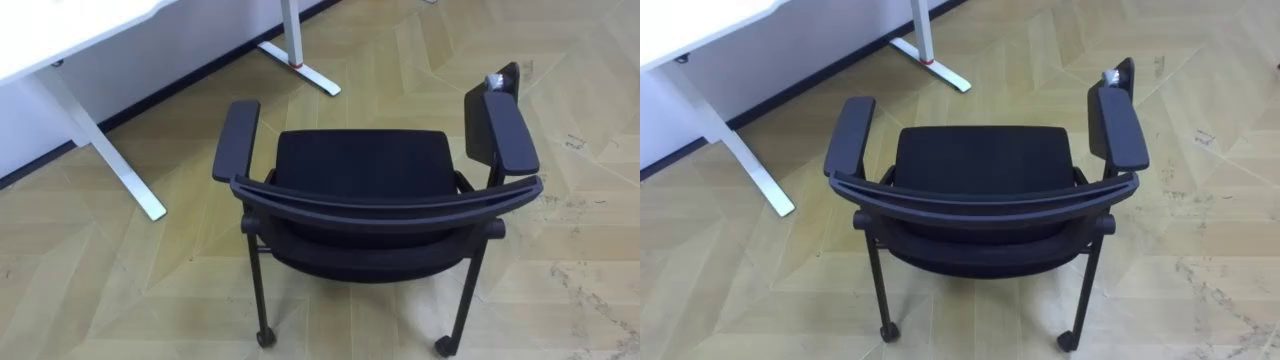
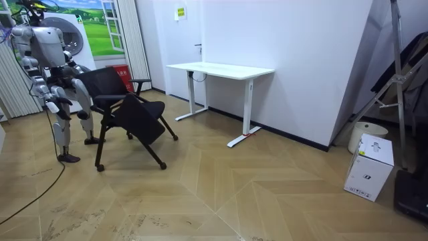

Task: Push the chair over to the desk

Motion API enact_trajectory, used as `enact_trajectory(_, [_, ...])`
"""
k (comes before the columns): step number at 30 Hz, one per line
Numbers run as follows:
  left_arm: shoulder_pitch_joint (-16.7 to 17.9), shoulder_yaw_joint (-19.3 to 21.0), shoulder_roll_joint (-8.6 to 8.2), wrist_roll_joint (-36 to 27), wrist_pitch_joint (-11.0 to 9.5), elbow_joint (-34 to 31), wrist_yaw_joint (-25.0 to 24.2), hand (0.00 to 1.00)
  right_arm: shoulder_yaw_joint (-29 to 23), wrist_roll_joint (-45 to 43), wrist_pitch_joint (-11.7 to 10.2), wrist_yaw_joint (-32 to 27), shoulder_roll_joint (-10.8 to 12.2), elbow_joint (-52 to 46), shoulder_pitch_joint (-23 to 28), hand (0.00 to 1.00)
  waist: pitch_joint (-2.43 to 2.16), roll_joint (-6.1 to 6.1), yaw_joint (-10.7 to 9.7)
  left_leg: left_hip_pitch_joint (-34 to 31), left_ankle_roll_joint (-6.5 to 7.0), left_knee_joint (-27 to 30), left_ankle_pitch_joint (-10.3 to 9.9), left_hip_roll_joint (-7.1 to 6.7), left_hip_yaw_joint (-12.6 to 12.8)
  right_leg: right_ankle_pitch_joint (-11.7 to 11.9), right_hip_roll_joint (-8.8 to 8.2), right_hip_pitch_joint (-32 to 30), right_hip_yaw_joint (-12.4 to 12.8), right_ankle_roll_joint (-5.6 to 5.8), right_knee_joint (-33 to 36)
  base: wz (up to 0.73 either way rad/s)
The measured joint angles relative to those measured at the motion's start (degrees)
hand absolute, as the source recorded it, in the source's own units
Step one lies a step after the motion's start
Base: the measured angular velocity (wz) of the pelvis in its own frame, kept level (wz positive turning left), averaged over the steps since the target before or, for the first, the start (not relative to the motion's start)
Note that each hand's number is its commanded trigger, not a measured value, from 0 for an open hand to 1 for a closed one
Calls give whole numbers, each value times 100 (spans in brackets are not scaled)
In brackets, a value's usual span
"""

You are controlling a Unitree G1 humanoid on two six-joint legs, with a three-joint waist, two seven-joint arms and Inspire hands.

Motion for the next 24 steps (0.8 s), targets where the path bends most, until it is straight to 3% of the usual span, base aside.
enact_trajectory(5, [12,27,0,112,-103,1,-10,0,-124,188,-10,219,1,70,19,0,-14,18,7,2,-1,-2,-1,-2,3,4,1,25,-4,-4,-5,0])
enact_trajectory(24, [6,29,-13,-60,-123,83,40,0,-131,203,2,3,-17,121,17,0,21,-20,22,8,1,5,-5,-2,-2,20,5,33,-7,1,6,0])
